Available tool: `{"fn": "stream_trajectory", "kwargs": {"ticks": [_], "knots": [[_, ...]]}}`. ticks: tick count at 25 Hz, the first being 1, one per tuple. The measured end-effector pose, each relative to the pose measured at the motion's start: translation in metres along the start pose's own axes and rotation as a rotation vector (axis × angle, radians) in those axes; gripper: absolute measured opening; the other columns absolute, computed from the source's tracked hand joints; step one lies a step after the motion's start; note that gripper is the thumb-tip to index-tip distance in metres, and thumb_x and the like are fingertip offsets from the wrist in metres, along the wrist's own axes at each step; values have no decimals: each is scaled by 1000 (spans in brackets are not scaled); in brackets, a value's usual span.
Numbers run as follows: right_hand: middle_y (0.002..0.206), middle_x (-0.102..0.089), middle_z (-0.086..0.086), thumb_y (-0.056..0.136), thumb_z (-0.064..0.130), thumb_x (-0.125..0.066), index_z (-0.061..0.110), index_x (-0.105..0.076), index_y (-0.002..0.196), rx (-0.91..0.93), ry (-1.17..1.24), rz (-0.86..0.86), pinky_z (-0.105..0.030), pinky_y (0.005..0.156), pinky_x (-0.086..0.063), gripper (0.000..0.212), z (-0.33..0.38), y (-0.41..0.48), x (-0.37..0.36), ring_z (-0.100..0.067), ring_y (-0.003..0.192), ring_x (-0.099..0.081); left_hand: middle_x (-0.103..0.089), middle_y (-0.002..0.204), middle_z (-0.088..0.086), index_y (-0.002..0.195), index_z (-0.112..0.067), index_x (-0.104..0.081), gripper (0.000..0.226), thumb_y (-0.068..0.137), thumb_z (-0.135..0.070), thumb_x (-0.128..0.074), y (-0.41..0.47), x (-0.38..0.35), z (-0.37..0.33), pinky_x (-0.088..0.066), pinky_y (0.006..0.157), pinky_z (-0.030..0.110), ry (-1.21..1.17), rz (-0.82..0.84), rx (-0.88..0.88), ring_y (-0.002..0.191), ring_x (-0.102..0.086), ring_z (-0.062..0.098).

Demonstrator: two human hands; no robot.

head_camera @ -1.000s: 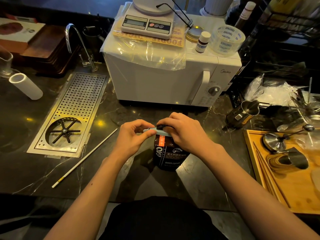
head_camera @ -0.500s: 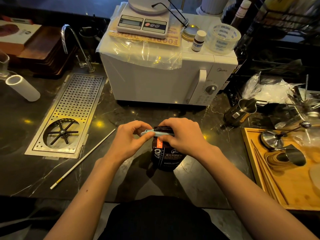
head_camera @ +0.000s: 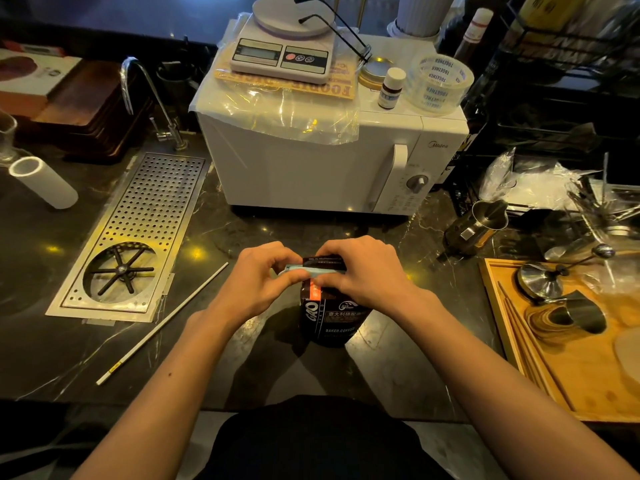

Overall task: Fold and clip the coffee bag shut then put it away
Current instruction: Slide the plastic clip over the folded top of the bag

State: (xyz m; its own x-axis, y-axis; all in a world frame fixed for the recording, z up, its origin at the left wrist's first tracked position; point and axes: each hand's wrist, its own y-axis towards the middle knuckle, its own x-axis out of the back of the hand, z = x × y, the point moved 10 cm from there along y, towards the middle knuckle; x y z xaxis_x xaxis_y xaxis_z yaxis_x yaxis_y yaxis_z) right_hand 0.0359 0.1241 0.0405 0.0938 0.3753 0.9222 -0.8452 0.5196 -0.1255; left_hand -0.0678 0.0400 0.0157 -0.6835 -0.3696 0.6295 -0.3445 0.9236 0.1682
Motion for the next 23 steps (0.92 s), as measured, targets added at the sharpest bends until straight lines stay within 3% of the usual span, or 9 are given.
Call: {"fn": "stream_trajectory", "kwargs": {"ticks": [4, 9, 15, 19, 23], "knots": [[110, -68, 8, 85, 50, -65, 32, -63, 115, -32, -12, 118, -41, 85, -46, 35, -13, -3, -1, -17, 105, -61, -59, 84, -10, 95, -17, -69, 18, 85, -33, -70, 0, -3, -8, -39, 66, 15, 123, 39, -77, 76, -55, 2], [102, -68, 5, 85, 42, -67, 28, -66, 108, -28, -13, 57, -47, 85, -53, 27, -11, -6, -1, -20, 99, -63, -62, 86, -4, 101, -17, -72, 28, 85, -40, -70, 6, -7, -20, -47, 65, 21, 121, 91, -114, 77, -58, 6], [104, -68, 2, 84, 32, -72, 20, -67, 110, -18, 130, 107, -34, 84, -51, 29, -24, -8, -1, -16, 97, -62, -61, 79, -3, 95, -15, -75, 30, 83, -42, -68, 5, -8, -19, -44, 62, 18, 59, 40, -81, 72, -58, 8], [102, -73, 0, 79, 25, -77, 17, -72, 109, -10, 266, -55, -29, 84, -51, 31, -31, -22, 5, -14, 95, -65, -63, 80, 0, 96, -12, -75, 26, 83, -35, -73, 1, -7, -18, -49, 63, 29, 68, 36, -67, 74, -59, 11], [106, -73, 1, 81, 25, -76, 17, -70, 113, 2, 297, -6, -29, 87, -52, 34, -40, -21, 3, -12, 99, -65, -63, 80, 0, 96, -12, -76, 26, 83, -35, -73, 0, -6, -17, -51, 62, 33, 60, 28, -50, 74, -59, 12]]}}
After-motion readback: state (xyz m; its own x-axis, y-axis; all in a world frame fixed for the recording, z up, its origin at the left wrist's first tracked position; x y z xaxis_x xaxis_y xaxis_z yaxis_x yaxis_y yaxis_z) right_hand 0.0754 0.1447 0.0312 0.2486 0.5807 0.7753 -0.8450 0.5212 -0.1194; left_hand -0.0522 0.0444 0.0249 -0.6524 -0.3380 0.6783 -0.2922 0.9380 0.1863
